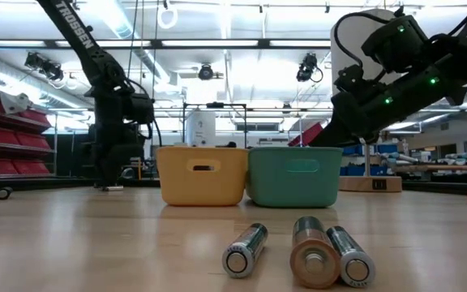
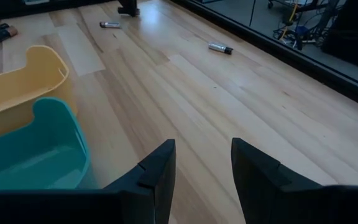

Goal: Sort batteries
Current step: Put the black battery into the yellow bin

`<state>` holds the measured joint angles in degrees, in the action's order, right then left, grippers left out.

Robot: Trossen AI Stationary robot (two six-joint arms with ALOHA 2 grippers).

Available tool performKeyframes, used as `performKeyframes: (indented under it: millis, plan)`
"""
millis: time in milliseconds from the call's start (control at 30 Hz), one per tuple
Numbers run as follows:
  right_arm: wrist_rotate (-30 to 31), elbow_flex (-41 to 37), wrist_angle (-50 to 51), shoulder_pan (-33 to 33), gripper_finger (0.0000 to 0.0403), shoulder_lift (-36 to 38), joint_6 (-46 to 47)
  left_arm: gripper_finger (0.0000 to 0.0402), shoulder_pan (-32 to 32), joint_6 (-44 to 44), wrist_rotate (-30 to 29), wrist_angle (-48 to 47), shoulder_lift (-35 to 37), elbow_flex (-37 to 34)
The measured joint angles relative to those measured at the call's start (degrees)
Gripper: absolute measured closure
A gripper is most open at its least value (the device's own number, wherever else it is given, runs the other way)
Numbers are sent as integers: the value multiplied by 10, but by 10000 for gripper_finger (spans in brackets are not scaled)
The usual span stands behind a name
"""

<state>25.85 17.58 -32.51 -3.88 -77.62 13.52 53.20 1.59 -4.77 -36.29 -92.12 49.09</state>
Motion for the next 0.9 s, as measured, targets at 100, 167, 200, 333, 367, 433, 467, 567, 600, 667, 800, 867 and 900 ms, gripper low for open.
performKeyframes:
  millis: [100,167,200,333,367,433,467,567,600,667,800,867,900]
  plan:
    - [0,0,0,0,260,0,0,325,-10,-7,15,7,8,13]
    - [0,0,-1,0,260,0,0,325,-25,-10,15,2,16,20]
    - [0,0,-1,0,260,0,0,325,-36,-13,15,3,19,24]
    - [0,0,-1,0,260,0,0,325,-86,-26,14,1,33,44]
    - [0,0,-1,0,260,0,0,325,-102,-31,14,-5,35,50]
    - [0,0,-1,0,260,0,0,325,-138,-40,15,-19,36,64]
    - [0,0,-1,0,260,0,0,325,-156,-44,15,-22,36,71]
    - [0,0,-4,-1,260,0,4,325,-211,-51,17,-39,36,94]
    - [0,0,-4,-2,260,0,6,325,-231,-56,17,-42,36,103]
    - [0,0,-4,-5,260,0,14,325,-265,-58,19,-42,36,120]
    - [0,0,-4,-8,260,0,15,325,-328,-59,56,-27,37,151]
    - [0,0,-4,-10,260,0,15,325,-356,-59,69,-8,37,162]
    - [0,0,-4,-11,260,0,15,325,-370,-59,72,0,37,165]
